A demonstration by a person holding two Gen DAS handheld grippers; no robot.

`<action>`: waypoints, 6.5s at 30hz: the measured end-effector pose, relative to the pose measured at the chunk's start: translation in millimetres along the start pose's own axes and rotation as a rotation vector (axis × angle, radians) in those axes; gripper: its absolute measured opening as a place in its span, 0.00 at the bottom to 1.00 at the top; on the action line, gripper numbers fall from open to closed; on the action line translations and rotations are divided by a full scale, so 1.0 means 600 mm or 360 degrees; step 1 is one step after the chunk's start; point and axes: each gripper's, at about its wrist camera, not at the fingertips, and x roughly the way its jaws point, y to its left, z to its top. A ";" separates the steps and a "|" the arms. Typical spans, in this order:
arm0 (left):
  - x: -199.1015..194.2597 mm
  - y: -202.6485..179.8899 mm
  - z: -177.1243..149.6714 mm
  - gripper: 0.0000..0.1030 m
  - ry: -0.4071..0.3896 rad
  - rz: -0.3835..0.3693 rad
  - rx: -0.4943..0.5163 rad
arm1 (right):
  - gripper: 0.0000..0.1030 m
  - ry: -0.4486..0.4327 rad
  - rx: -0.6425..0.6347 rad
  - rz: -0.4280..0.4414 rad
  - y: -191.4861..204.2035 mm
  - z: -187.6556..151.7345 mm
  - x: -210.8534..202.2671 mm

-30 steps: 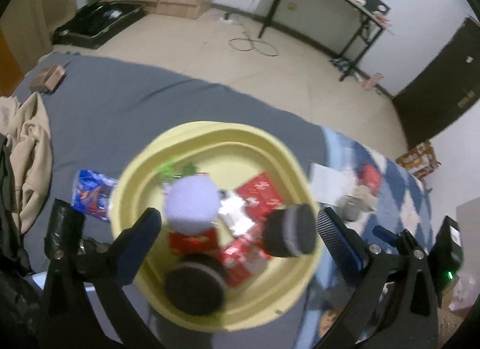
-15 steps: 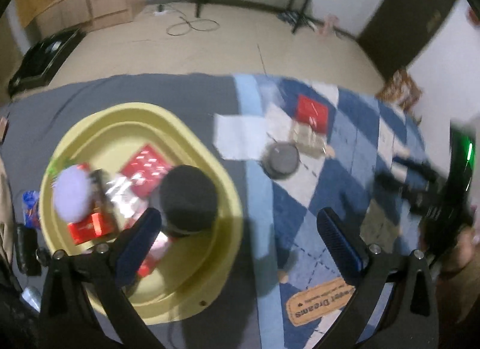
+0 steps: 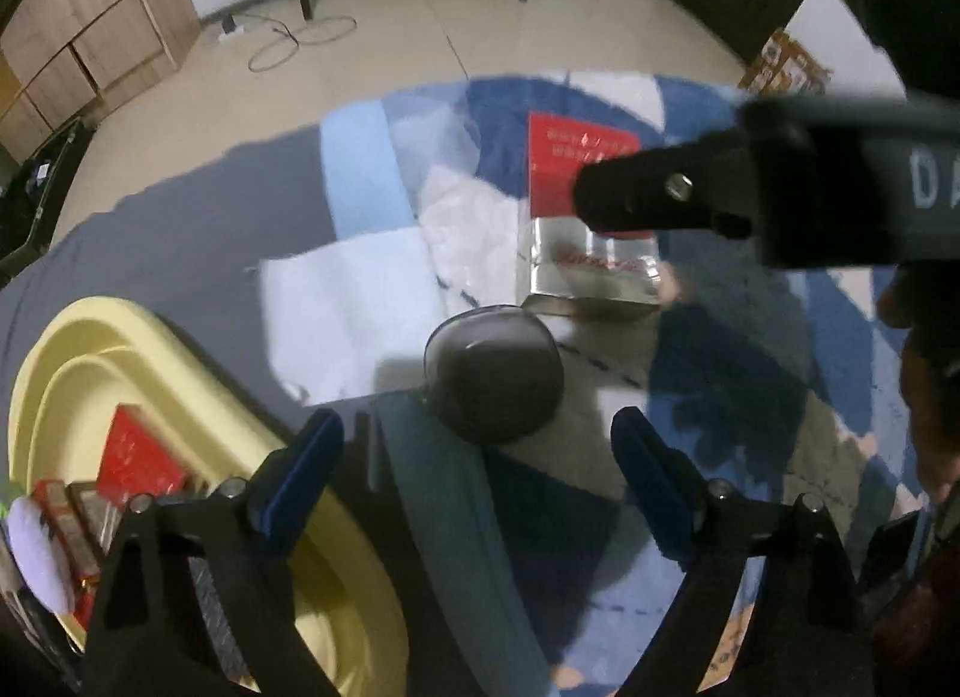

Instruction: Organize rigid objects

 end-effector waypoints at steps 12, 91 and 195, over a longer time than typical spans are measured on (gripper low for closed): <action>0.041 0.010 0.019 0.60 -0.0019 -0.0005 -0.0043 | 0.77 0.0118 0.0012 -0.0080 0.013 0.030 0.101; -0.124 0.056 -0.441 1.00 -0.0514 0.0466 -0.1260 | 1.00 -0.0502 -0.1082 0.0332 0.147 -0.272 0.068; -0.033 0.099 -0.401 1.00 -0.0581 0.0688 -0.1167 | 1.00 -0.0425 -0.1320 0.0002 0.201 -0.337 0.191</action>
